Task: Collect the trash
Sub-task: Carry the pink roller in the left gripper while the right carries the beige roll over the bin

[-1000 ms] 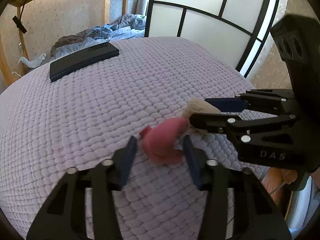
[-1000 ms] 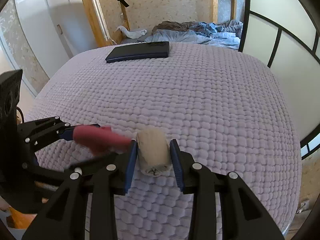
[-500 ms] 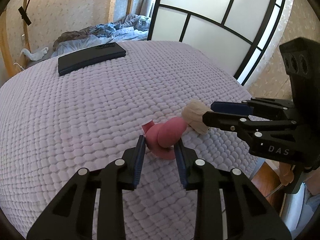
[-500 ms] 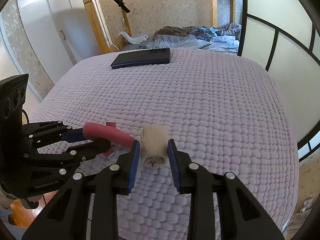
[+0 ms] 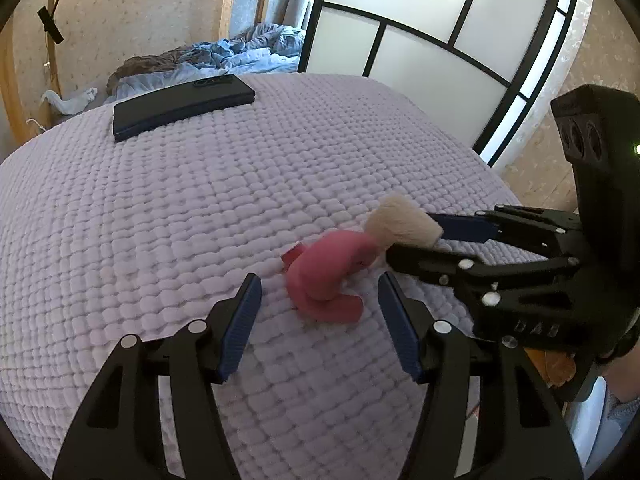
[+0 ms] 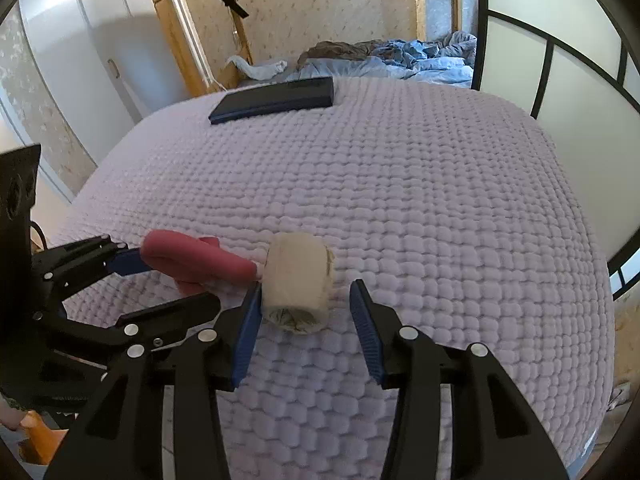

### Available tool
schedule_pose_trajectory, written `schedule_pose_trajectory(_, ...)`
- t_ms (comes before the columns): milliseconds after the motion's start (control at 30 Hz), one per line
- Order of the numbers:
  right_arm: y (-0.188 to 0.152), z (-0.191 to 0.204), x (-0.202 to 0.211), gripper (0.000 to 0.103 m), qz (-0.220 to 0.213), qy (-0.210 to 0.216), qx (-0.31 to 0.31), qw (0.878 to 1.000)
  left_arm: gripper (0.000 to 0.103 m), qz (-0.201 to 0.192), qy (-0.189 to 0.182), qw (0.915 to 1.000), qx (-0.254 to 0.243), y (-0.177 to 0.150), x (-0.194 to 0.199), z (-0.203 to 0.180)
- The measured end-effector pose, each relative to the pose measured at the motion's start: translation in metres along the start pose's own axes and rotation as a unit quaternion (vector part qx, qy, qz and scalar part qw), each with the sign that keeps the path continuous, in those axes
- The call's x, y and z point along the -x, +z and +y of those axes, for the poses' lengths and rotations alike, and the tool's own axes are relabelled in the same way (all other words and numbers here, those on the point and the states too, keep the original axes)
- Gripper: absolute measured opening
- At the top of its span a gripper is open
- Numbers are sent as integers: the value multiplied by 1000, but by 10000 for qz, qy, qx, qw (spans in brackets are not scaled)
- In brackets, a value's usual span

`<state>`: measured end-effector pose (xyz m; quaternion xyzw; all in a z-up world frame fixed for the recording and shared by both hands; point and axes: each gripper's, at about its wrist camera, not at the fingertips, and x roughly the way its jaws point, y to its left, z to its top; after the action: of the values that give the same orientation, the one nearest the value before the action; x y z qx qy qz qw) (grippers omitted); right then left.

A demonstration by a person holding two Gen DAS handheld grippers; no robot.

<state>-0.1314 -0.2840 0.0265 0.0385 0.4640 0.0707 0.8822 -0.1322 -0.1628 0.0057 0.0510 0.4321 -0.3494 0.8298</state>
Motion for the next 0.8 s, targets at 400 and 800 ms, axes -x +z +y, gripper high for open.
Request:
schedule_pose_trajectory(400, 0, -6, 17, 31, -173, 180, -63, 9997, 38, -17, -12, 10000, -45, -1, 3, 2)
schedule_pose_trajectory(800, -19, -8, 44, 31, -214, 443, -382, 9981, 38, -39, 88, 9999, 70, -15, 31, 5)
